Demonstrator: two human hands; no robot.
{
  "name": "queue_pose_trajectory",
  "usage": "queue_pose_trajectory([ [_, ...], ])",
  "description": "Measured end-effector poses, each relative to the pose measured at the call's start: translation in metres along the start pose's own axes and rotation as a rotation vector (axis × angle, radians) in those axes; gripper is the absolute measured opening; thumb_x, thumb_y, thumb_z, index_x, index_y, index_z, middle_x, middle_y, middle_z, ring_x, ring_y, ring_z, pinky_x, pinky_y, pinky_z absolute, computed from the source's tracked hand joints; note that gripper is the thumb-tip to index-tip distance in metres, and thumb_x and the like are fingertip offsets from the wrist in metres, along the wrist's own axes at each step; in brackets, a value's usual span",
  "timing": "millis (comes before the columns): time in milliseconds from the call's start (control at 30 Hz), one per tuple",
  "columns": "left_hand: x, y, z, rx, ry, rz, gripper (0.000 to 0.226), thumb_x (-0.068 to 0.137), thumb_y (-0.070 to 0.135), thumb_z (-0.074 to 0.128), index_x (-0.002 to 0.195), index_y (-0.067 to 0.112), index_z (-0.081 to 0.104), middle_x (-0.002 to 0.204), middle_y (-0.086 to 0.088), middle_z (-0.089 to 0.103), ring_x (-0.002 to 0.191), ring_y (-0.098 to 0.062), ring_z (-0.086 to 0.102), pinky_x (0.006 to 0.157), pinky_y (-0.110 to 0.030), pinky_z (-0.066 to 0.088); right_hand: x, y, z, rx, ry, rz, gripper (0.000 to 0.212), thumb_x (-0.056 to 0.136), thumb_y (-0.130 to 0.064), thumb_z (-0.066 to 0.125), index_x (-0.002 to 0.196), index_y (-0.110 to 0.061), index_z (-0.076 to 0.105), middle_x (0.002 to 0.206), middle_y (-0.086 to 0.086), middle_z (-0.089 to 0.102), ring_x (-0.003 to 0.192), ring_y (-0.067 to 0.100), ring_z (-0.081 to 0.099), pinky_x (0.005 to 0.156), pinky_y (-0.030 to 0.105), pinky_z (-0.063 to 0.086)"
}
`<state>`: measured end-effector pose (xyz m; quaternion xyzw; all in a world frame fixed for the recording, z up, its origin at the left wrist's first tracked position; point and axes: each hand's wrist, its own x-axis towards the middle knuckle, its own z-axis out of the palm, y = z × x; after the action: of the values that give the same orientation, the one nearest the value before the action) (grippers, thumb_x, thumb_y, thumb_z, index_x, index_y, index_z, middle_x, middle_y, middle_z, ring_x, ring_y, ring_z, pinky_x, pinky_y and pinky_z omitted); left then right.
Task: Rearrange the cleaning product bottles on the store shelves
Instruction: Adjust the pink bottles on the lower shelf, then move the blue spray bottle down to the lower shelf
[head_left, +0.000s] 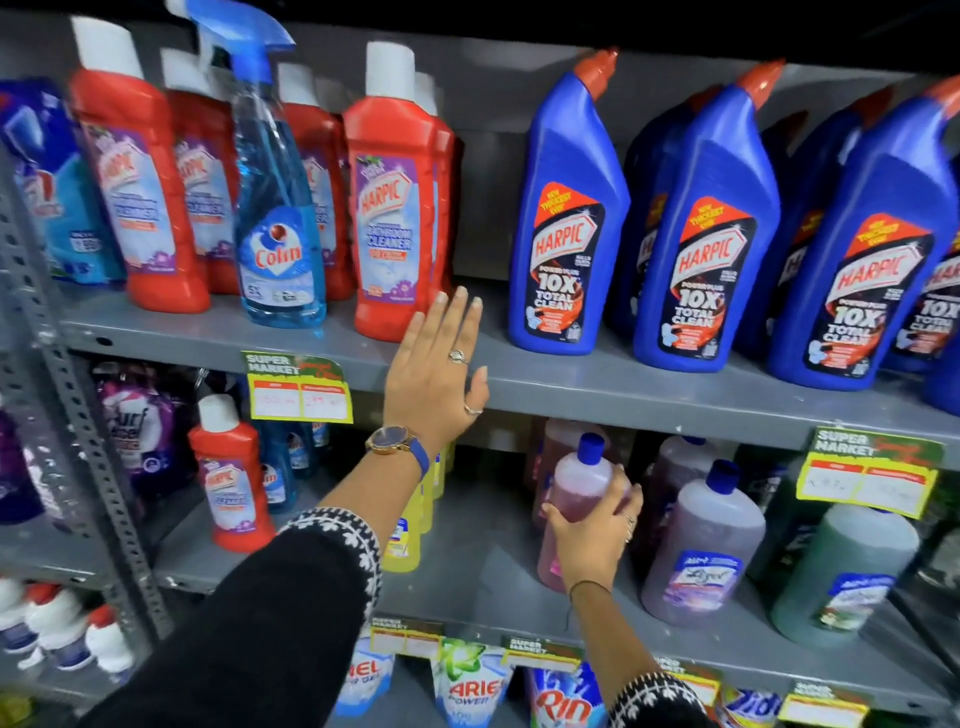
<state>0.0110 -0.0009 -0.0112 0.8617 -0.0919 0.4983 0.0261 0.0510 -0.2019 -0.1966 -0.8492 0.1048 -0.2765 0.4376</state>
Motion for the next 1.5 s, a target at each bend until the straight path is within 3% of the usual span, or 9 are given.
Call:
queue_pose_trajectory([
  [267, 0.000, -0.005, -0.016, 0.003, -0.091, 0.030, 0.071, 0.088, 0.032, 0.047, 0.147, 0.002, 0.022, 0.154, -0.015, 0.022, 0.143, -0.027, 0.015, 0.117, -0.037, 0.005, -0.023, 0.002, 0.002, -0.102, 0.125, 0.079, 0.109, 0.059, -0.028, 0.089, 0.146, -0.017, 0.025, 0.158, 0.018, 0.014, 0.144, 0.039, 0.016, 0.110, 0.066, 0.015],
  [500, -0.015, -0.102, -0.044, -0.015, -0.046, 0.102, 0.069, 0.086, 0.029, 0.052, 0.145, 0.000, 0.030, 0.151, -0.014, 0.029, 0.140, -0.027, 0.023, 0.114, -0.038, 0.009, -0.110, -0.023, 0.050, -0.094, 0.119, -0.026, 0.097, 0.048, -0.012, 0.093, 0.135, -0.008, 0.049, 0.147, 0.025, 0.036, 0.129, 0.045, 0.041, 0.104, 0.065, 0.028],
  [800, -0.018, -0.270, -0.092, 0.102, 0.092, 0.066, 0.071, 0.090, 0.039, 0.040, 0.145, -0.003, 0.025, 0.152, -0.016, 0.024, 0.139, -0.031, 0.023, 0.114, -0.035, -0.002, -0.203, -0.162, 0.152, -0.029, -0.079, -0.376, 0.091, 0.046, -0.023, 0.095, 0.125, -0.003, 0.056, 0.131, 0.026, 0.053, 0.110, 0.046, 0.059, 0.091, 0.052, 0.051],
  [967, -0.020, -0.343, -0.106, 0.158, 0.173, -0.040, 0.070, 0.096, 0.042, 0.037, 0.148, 0.000, 0.018, 0.154, -0.018, 0.018, 0.142, -0.031, 0.013, 0.116, -0.035, -0.005, -0.236, -0.255, 0.183, 0.254, -0.107, -0.542, 0.074, 0.073, -0.027, 0.078, 0.135, -0.019, 0.040, 0.144, -0.002, 0.031, 0.133, 0.010, 0.029, 0.113, 0.030, 0.028],
  [1033, -0.023, -0.366, -0.107, 0.162, 0.176, -0.089, 0.069, 0.096, 0.042, 0.035, 0.149, 0.001, 0.015, 0.155, -0.018, 0.016, 0.143, -0.030, 0.010, 0.116, -0.034, -0.007, -0.240, -0.300, 0.188, 0.347, -0.077, -0.625, 0.068, 0.077, -0.031, 0.073, 0.133, -0.022, 0.036, 0.144, -0.003, 0.032, 0.133, 0.012, 0.029, 0.114, 0.020, 0.020],
  [1167, -0.031, -0.387, -0.097, 0.103, 0.170, -0.100, 0.070, 0.095, 0.039, 0.035, 0.149, 0.002, 0.014, 0.156, -0.018, 0.014, 0.143, -0.030, 0.011, 0.117, -0.038, -0.001, -0.216, -0.379, 0.188, 0.413, 0.071, -0.733, 0.068, 0.081, -0.030, 0.070, 0.136, -0.017, 0.032, 0.147, 0.011, 0.033, 0.138, 0.020, 0.026, 0.117, 0.024, 0.016],
  [1267, -0.031, -0.393, -0.089, 0.063, 0.196, -0.073, 0.069, 0.093, 0.035, 0.037, 0.150, 0.003, 0.014, 0.156, -0.017, 0.014, 0.144, -0.029, 0.011, 0.117, -0.038, 0.000, -0.171, -0.431, 0.173, 0.437, 0.216, -0.685, 0.074, 0.081, -0.026, 0.071, 0.140, -0.010, 0.030, 0.150, 0.017, 0.028, 0.142, 0.024, 0.019, 0.119, 0.023, 0.012],
  [1400, -0.032, -0.396, -0.088, 0.025, 0.230, -0.045, 0.070, 0.088, 0.025, 0.040, 0.149, 0.002, 0.015, 0.155, -0.018, 0.017, 0.143, -0.030, 0.014, 0.117, -0.037, -0.002, -0.120, -0.467, 0.157, 0.338, 0.383, -0.496, 0.086, 0.077, -0.028, 0.073, 0.146, -0.013, 0.024, 0.157, 0.014, 0.014, 0.146, 0.030, 0.011, 0.118, 0.051, 0.016],
  [1500, -0.032, -0.394, -0.089, 0.015, 0.243, -0.037, 0.071, 0.085, 0.022, 0.040, 0.148, 0.001, 0.017, 0.154, -0.019, 0.019, 0.142, -0.031, 0.016, 0.117, -0.038, 0.000, -0.101, -0.466, 0.157, 0.236, 0.420, -0.254, 0.104, 0.072, -0.035, 0.078, 0.151, -0.017, 0.012, 0.159, 0.016, 0.002, 0.147, 0.034, 0.005, 0.116, 0.056, 0.006],
])
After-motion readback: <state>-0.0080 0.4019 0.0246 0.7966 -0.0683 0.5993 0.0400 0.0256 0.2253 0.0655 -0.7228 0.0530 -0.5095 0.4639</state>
